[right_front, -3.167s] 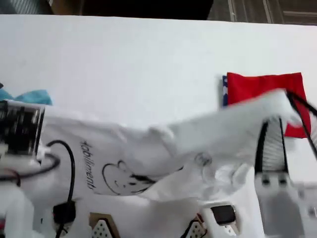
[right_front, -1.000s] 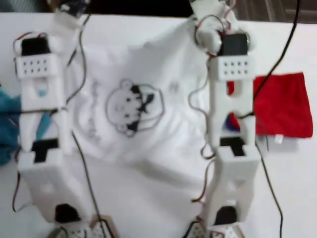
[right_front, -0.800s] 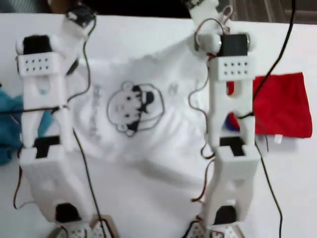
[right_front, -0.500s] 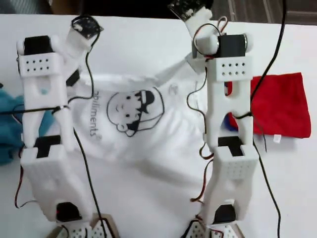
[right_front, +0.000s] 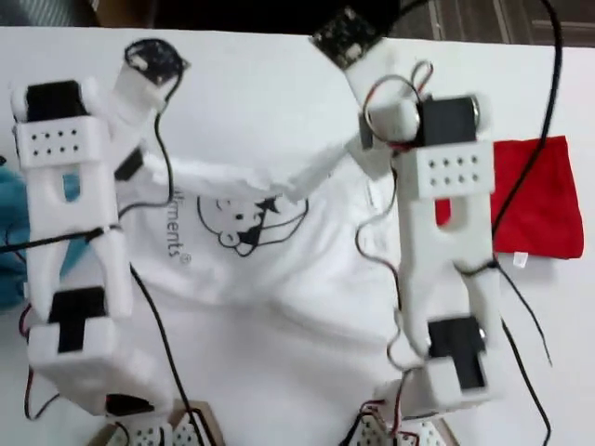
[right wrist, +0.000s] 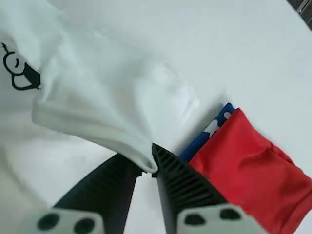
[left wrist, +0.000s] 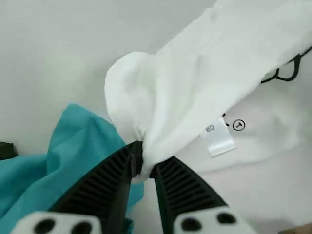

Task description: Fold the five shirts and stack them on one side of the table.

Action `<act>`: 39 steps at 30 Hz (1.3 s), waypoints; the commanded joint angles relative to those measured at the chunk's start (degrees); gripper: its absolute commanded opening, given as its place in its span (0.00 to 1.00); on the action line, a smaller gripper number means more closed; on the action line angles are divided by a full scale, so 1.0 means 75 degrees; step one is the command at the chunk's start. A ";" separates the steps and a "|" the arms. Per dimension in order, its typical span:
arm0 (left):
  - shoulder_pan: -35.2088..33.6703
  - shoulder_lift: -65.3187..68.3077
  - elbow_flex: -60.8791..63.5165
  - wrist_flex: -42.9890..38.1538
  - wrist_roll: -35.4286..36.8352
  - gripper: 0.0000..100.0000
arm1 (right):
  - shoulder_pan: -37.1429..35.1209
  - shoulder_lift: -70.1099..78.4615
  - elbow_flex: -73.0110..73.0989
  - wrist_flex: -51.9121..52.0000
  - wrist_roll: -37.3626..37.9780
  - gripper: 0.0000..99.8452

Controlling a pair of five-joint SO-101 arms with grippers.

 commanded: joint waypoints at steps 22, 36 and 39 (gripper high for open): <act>-0.1125 -0.3364 0.7191 -0.3282 -0.0223 0.03 | 0.0721 -0.4425 0.8639 -0.3323 0.0012 0.02; -0.1172 -0.3704 0.8551 -0.3669 -0.0445 0.03 | 0.0721 -0.6042 1.0374 -0.3229 0.0023 0.02; -0.1172 -0.3692 0.8645 -0.3763 -0.0457 0.03 | 0.0721 -0.6371 1.0397 -0.2983 0.0023 0.02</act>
